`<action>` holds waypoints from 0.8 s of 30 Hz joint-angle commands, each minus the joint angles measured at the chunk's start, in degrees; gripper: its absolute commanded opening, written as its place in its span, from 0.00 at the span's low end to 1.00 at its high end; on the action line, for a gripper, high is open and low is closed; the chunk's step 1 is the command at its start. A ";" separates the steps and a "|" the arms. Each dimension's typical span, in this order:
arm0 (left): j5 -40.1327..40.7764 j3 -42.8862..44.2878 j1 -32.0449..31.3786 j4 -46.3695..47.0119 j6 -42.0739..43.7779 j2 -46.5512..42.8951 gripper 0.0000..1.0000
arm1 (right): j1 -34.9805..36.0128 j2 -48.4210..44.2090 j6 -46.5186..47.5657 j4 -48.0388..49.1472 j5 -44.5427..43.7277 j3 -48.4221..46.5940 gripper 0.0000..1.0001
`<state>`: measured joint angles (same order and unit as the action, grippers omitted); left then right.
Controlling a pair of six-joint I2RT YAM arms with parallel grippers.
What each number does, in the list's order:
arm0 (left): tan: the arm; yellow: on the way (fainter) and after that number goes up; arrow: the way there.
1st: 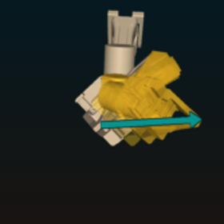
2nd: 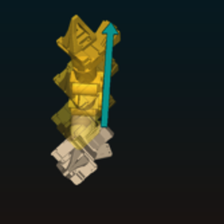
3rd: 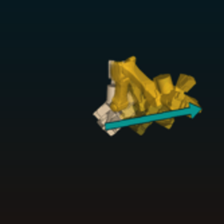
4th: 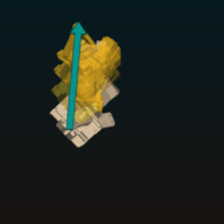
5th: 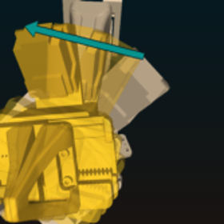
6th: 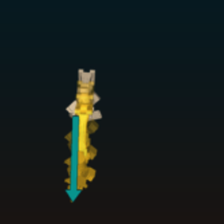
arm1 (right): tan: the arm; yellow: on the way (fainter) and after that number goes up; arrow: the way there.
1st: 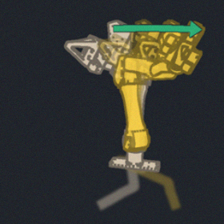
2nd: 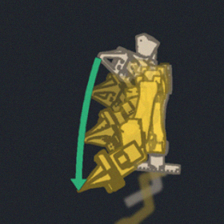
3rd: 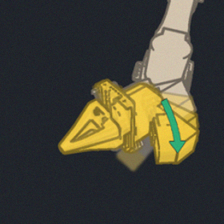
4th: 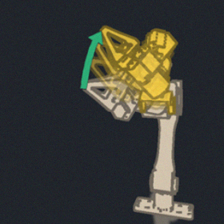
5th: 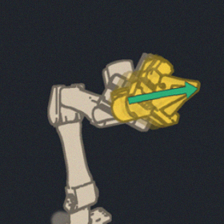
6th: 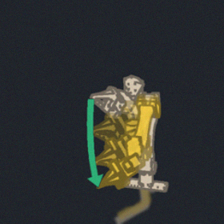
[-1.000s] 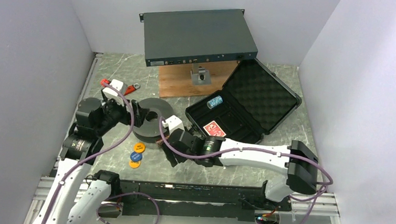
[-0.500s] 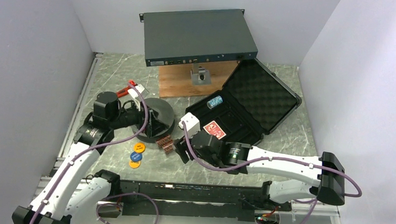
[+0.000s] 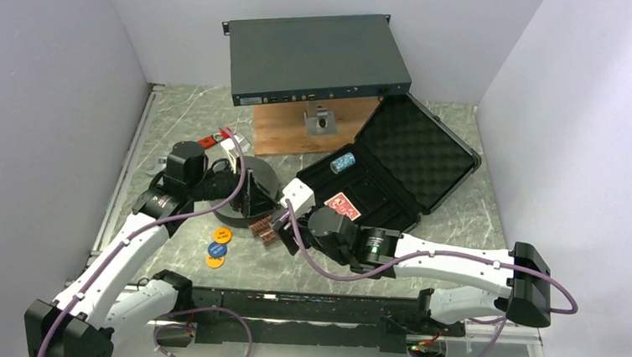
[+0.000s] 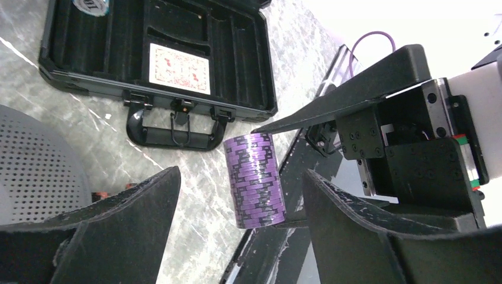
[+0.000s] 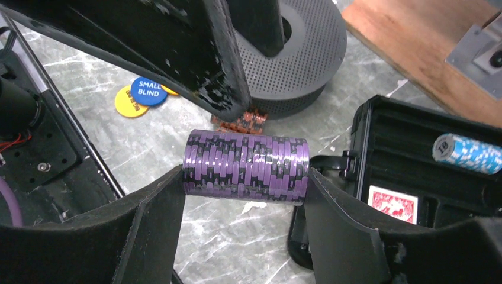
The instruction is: Pack up texas hold em set
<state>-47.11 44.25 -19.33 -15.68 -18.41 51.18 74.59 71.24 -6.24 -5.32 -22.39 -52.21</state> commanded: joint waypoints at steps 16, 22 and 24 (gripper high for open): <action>-8.75 0.13 -2.18 3.11 -2.04 3.59 0.65 | 0.91 -2.40 13.37 11.98 -0.90 -2.74 0.38; -8.92 0.30 -2.89 2.57 -1.42 4.36 0.59 | 1.22 -1.73 15.21 11.90 -0.99 -3.78 0.37; -8.94 0.18 -3.07 2.65 -1.29 4.25 0.58 | 1.33 -1.21 15.65 11.54 -1.46 -4.39 0.37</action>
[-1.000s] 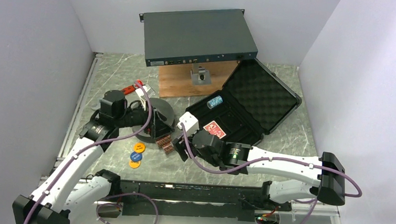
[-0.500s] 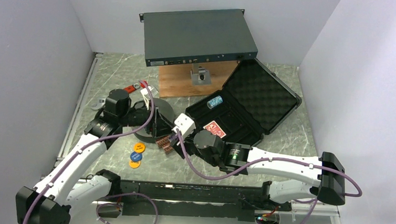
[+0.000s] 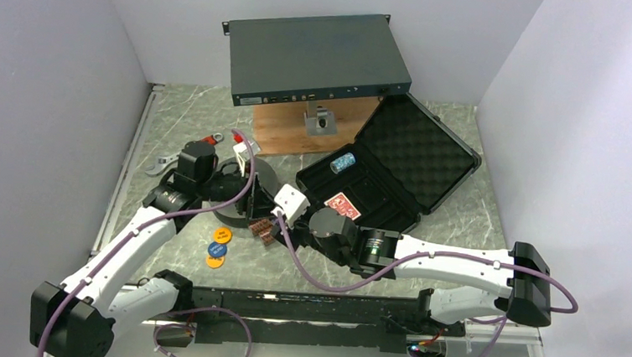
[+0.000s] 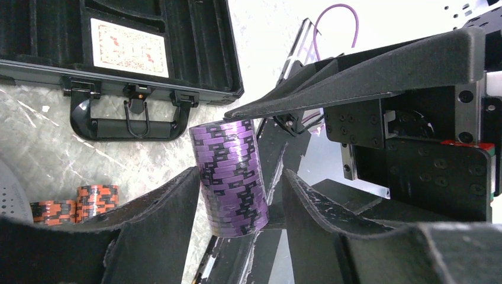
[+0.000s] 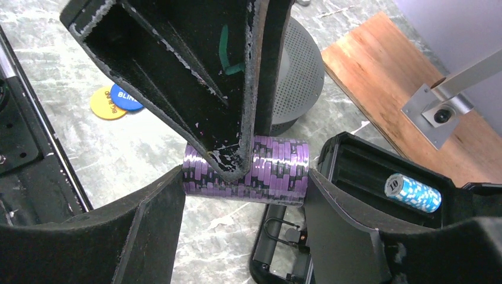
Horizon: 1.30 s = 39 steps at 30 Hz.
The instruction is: Pack up texas hold em set
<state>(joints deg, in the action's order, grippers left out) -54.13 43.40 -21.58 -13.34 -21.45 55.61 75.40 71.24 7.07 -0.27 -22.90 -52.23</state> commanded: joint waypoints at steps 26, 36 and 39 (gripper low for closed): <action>-0.94 1.48 -2.76 -2.73 6.95 -0.19 0.08 | 4.45 2.32 6.96 7.96 -5.88 -7.05 0.37; 3.96 3.18 -2.76 -6.03 9.51 -1.06 0.00 | 4.94 3.36 7.34 9.12 -7.61 -6.67 0.59; 7.26 3.79 -2.76 -7.46 11.66 -1.45 0.00 | 4.94 2.94 7.06 9.72 -9.21 -5.85 0.90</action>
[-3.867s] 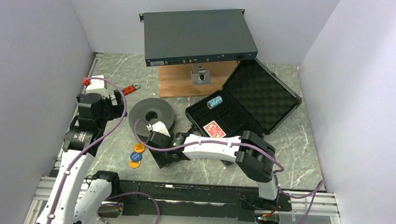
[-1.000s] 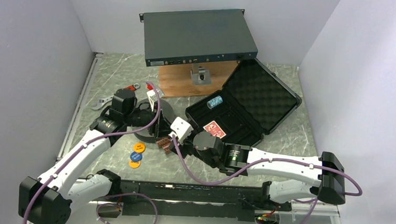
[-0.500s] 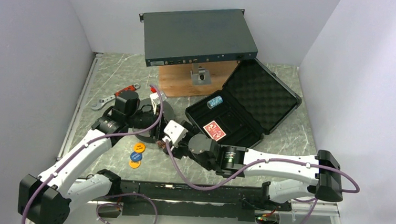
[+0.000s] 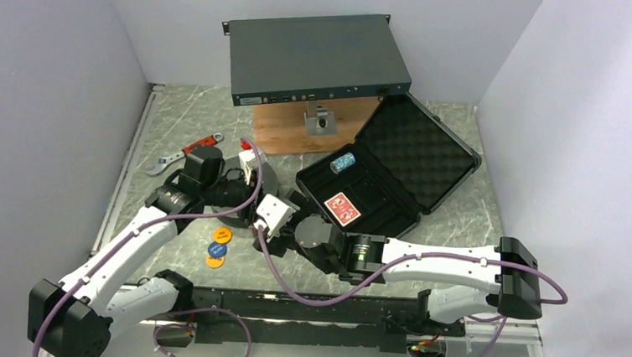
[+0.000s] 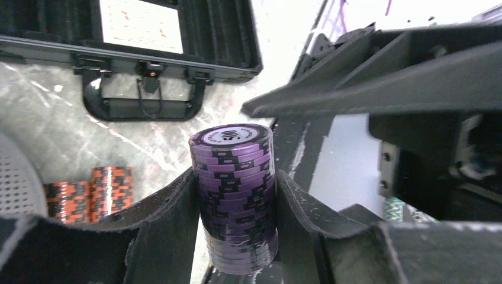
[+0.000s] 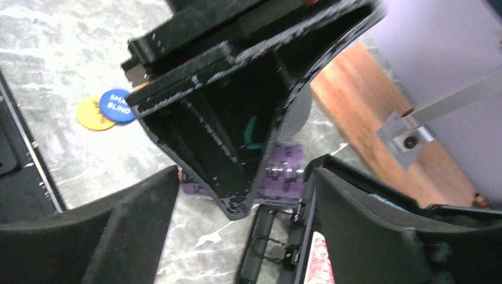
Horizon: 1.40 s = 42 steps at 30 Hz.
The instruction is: Pack up texas hold em set
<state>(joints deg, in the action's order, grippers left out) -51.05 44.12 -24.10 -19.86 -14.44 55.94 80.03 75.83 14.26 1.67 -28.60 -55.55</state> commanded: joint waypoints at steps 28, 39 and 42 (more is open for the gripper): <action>38.96 10.16 -9.25 -7.86 6.20 6.88 0.00 | -0.63 -31.23 -15.64 5.37 -34.19 21.11 1.00; 50.87 26.05 -18.68 -5.22 4.50 26.28 0.00 | -28.54 -27.41 -24.51 -6.52 -16.93 7.91 1.00; 50.90 25.30 -19.00 0.03 5.87 29.25 0.00 | -32.51 -27.04 -28.44 -8.96 -14.97 6.61 1.00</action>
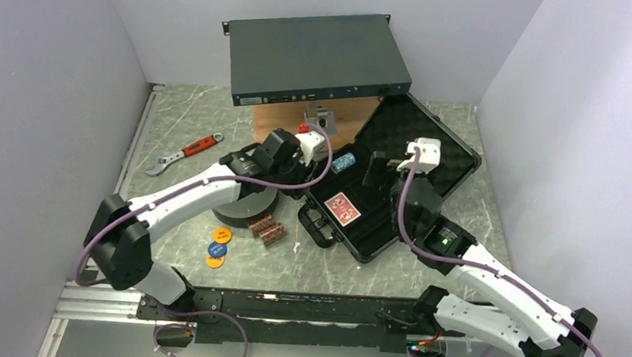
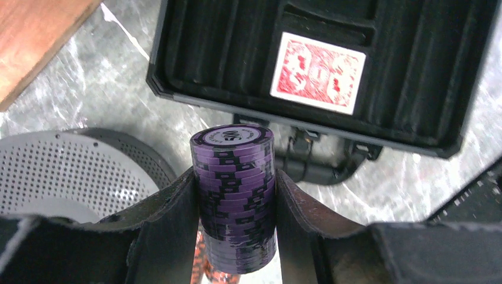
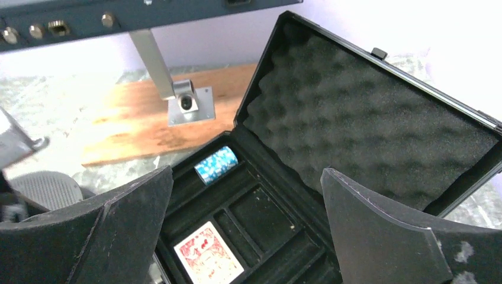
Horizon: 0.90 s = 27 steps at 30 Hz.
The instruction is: Pack up texas hold em set
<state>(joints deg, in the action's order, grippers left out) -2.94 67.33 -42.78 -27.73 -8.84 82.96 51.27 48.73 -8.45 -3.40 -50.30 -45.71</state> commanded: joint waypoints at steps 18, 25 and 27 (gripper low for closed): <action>6.31 14.04 -1.13 15.55 14.09 20.74 0.00 | -13.99 -1.48 -10.27 -2.45 16.55 0.45 1.00; 6.69 17.98 -0.76 16.15 17.63 25.73 0.00 | -14.26 -3.17 -10.29 -2.52 15.68 1.03 1.00; 6.23 18.78 -0.56 16.24 18.20 27.29 0.00 | -14.26 -3.81 -10.02 -2.65 15.76 1.06 1.00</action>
<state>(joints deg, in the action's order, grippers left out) 3.31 82.15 -43.57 -15.86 5.98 108.38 37.28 47.03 -18.22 -8.12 -34.85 -44.93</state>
